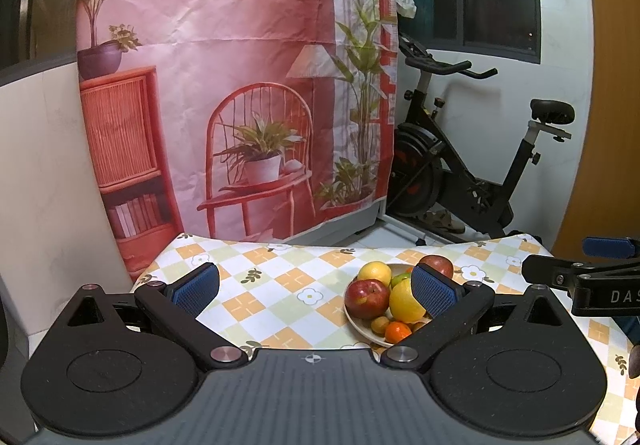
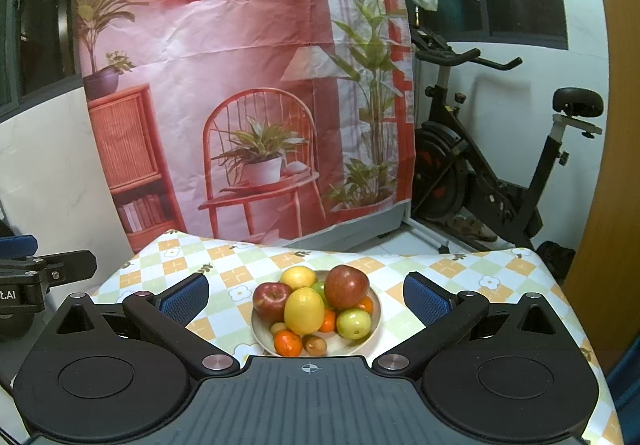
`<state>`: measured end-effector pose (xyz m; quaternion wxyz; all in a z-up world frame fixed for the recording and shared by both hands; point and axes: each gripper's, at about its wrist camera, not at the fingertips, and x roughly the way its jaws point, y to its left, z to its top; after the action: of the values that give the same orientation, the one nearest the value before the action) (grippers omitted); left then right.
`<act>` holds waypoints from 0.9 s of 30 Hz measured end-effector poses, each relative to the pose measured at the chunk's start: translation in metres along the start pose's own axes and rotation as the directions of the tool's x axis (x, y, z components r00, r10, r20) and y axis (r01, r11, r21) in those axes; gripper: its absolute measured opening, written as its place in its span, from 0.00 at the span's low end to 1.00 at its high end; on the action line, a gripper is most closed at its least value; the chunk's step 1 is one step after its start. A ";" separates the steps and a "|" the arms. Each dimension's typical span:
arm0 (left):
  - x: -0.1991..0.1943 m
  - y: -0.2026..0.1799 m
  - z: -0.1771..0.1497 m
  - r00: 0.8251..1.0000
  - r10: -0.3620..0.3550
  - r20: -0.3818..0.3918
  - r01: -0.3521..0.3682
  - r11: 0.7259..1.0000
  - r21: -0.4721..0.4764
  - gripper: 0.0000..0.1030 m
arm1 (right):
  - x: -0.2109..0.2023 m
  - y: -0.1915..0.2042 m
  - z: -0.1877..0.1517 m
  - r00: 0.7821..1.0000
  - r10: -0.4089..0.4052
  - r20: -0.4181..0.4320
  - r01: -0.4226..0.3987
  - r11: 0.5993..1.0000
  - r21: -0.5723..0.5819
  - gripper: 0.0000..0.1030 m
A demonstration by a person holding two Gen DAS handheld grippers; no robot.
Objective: Organize fruits
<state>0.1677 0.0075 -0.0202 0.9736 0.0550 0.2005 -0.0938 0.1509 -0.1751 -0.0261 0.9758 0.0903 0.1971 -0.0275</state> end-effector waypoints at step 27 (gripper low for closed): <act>-0.004 0.000 -0.001 1.000 -0.022 0.015 0.023 0.999 -0.037 1.00 | -0.003 -0.001 -0.006 1.000 -0.003 -0.005 0.003 1.000 0.012 1.00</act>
<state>0.1641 0.0080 -0.0193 0.9748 0.0338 0.1956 -0.1015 0.1458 -0.1748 -0.0310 0.9747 0.0959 0.1997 -0.0301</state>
